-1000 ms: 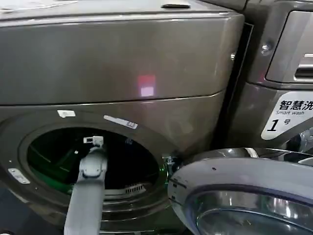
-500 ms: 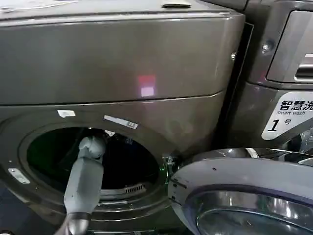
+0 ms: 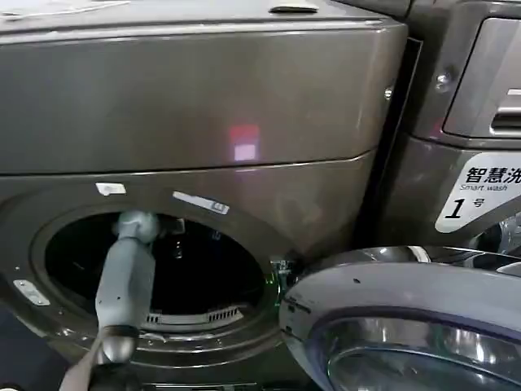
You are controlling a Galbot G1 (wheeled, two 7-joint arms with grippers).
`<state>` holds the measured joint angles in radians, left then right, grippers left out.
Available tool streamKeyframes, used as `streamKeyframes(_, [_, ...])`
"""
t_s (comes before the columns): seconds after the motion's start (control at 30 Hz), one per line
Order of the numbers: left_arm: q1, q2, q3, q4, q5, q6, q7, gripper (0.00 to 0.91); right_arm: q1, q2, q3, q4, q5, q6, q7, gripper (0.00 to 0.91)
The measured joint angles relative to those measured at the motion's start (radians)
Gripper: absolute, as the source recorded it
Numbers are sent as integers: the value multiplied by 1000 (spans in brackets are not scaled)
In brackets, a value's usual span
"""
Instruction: Grasp the clothes from the dryer.
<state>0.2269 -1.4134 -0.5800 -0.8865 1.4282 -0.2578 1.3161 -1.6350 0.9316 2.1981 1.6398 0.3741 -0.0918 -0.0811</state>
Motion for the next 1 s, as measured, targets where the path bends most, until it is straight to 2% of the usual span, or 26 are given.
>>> streamKeyframes(0.33, [-31,5,1,73,19,12,16,907,13,2,-26,2,-15,6,-4,907])
streamKeyframes(1.0, [-51,26,15,245,-67,59,-2,907,20,16,-46,3,-22,7,-5,907])
